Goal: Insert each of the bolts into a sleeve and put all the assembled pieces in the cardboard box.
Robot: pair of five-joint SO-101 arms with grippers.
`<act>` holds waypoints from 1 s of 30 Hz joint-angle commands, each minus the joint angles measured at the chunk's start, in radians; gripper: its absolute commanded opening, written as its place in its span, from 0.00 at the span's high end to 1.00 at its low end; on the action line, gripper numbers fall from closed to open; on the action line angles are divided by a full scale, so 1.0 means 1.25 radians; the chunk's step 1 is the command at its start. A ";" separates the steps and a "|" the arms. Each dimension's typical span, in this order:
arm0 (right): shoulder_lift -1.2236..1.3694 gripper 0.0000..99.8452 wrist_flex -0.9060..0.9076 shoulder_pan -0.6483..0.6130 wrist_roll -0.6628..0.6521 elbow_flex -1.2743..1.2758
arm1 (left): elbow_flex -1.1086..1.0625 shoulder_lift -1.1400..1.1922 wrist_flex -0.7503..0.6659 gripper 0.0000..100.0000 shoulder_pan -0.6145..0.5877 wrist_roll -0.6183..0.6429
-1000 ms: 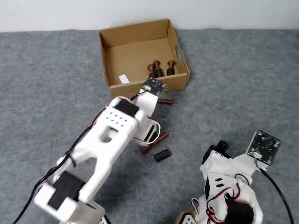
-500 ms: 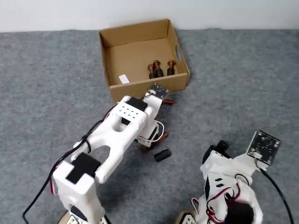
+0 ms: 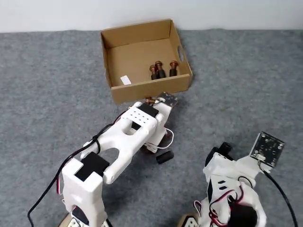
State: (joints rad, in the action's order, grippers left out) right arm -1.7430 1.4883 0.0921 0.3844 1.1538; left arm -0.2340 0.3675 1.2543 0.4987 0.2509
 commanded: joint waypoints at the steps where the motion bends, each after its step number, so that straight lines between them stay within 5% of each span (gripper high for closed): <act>1: -0.001 0.99 -0.010 0.003 -0.006 -0.002 | 0.024 -0.077 -0.033 1.00 -0.006 0.071; 7: -0.001 0.99 -0.009 0.007 -0.006 -0.002 | 0.019 -0.245 -0.010 1.00 -0.014 0.172; 13: -0.015 0.99 -0.009 0.008 -0.006 -0.001 | 0.019 -0.350 0.041 1.00 -0.032 0.433; 23: -0.053 0.99 -0.017 0.007 -0.006 0.010 | 0.018 -0.282 0.117 0.99 -0.200 0.820; 30: -0.053 0.99 -0.017 0.007 -0.006 0.010 | 0.021 -0.180 0.226 0.73 -0.191 0.890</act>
State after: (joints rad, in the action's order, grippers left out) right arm -1.8075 1.4883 0.0921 0.3844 1.1722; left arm -0.2340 0.1297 1.4707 0.2378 1.3433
